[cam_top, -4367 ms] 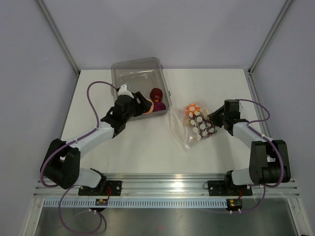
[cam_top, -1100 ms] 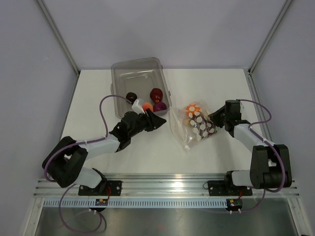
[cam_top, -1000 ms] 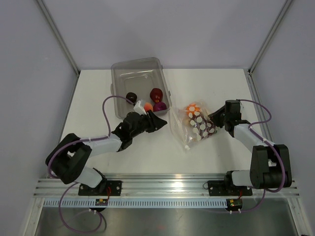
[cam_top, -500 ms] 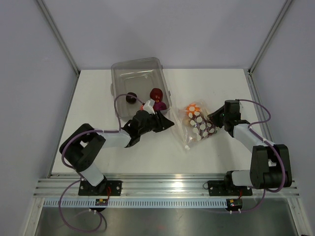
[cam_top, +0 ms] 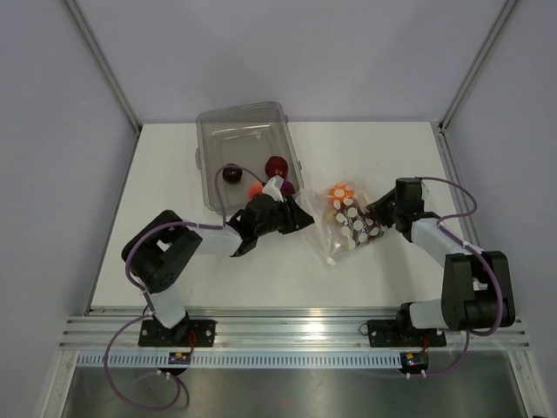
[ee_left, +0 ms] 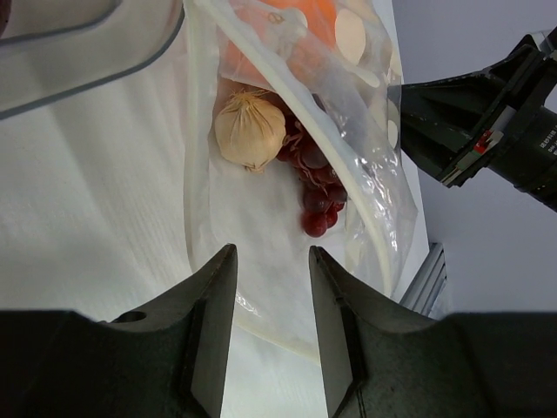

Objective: Open the zip-top bag and remove the fake food
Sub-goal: Pick up the fake fruit from the zipper food storage bag.

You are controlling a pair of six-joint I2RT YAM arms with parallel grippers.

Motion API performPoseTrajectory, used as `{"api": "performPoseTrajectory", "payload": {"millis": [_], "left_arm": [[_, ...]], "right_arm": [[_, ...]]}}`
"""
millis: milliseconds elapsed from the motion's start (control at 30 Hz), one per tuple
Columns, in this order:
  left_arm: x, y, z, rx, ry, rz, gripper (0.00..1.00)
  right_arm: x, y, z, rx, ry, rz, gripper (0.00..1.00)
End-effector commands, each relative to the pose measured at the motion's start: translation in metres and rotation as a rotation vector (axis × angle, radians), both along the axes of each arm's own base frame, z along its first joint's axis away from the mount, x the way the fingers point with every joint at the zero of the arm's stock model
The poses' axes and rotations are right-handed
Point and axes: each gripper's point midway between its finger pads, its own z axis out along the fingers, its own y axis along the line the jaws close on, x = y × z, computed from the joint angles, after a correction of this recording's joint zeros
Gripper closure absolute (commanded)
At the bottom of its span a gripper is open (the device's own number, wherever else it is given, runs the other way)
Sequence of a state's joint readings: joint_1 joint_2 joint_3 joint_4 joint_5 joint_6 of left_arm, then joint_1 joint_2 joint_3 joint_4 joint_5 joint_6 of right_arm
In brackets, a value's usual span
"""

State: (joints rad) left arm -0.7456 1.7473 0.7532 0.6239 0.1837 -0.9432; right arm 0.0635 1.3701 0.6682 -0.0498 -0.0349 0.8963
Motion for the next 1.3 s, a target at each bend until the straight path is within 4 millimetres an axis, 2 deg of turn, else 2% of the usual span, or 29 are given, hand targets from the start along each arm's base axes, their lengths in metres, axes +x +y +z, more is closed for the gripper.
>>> {"api": "performPoseTrajectory", "payload": {"millis": [0,67,200,333,367,467,500,567,833,1100,1267], "left_arm": [[0.013,-0.018,0.026,-0.056,-0.067,-0.013,0.58],[0.014,-0.022,0.022,-0.054,-0.058,-0.019,0.58],[0.018,-0.032,0.026,-0.061,-0.074,-0.027,0.57],[0.020,-0.041,0.018,-0.037,-0.059,-0.031,0.56],[0.020,-0.043,0.011,-0.024,-0.047,-0.031,0.56],[0.025,-0.049,0.009,-0.018,-0.035,-0.026,0.54],[0.026,-0.047,-0.001,0.015,-0.013,-0.015,0.53],[0.029,-0.047,-0.005,0.054,-0.013,0.004,0.50],[0.040,-0.047,-0.012,0.103,-0.021,0.044,0.41],[0.050,-0.049,-0.028,0.143,0.004,0.078,0.39],[0.055,-0.051,-0.031,0.161,0.003,0.088,0.38]], "right_arm": [[0.009,-0.001,0.004,-0.024,-0.014,-0.006,0.69],[0.011,-0.001,0.004,-0.024,-0.017,-0.006,0.69],[0.013,0.001,0.000,-0.023,-0.009,-0.003,0.69],[0.014,0.003,-0.003,-0.022,0.000,0.001,0.70],[0.014,0.003,-0.003,-0.022,0.001,0.001,0.70],[0.015,0.004,-0.004,-0.024,0.004,0.003,0.70],[0.014,0.004,-0.005,-0.024,0.007,0.003,0.70],[0.015,0.000,-0.007,-0.041,0.008,-0.013,0.70],[0.015,0.004,-0.010,-0.040,0.015,-0.001,0.70],[0.015,0.005,-0.015,-0.043,0.027,0.001,0.70],[0.013,0.008,-0.018,-0.046,0.036,0.011,0.71]]}}
